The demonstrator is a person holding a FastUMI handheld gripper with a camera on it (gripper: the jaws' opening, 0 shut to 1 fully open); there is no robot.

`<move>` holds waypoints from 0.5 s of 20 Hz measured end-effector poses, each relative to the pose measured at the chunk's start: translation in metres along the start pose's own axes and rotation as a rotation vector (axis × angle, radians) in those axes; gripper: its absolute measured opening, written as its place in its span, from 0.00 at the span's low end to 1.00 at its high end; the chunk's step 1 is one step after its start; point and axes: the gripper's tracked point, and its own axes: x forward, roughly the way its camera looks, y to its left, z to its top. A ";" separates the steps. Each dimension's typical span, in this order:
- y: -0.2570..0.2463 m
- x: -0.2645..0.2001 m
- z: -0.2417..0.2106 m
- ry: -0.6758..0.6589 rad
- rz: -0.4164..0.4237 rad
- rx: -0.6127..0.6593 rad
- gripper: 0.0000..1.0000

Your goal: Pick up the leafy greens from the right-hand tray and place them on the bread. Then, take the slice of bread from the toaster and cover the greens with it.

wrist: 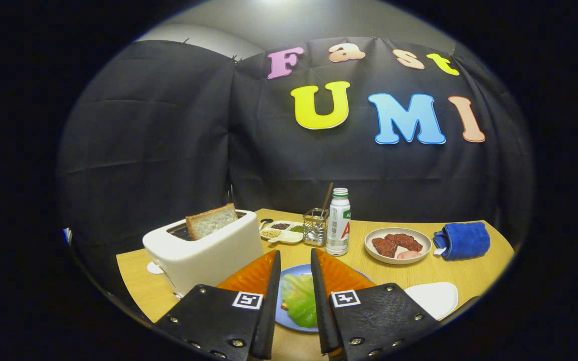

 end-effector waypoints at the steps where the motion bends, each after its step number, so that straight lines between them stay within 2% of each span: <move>1: 0.011 -0.002 0.005 -0.013 0.003 0.002 0.35; 7: 0.085 0.004 0.021 -0.043 0.090 -0.027 0.35; 10: 0.104 0.015 0.017 -0.030 0.094 -0.050 0.35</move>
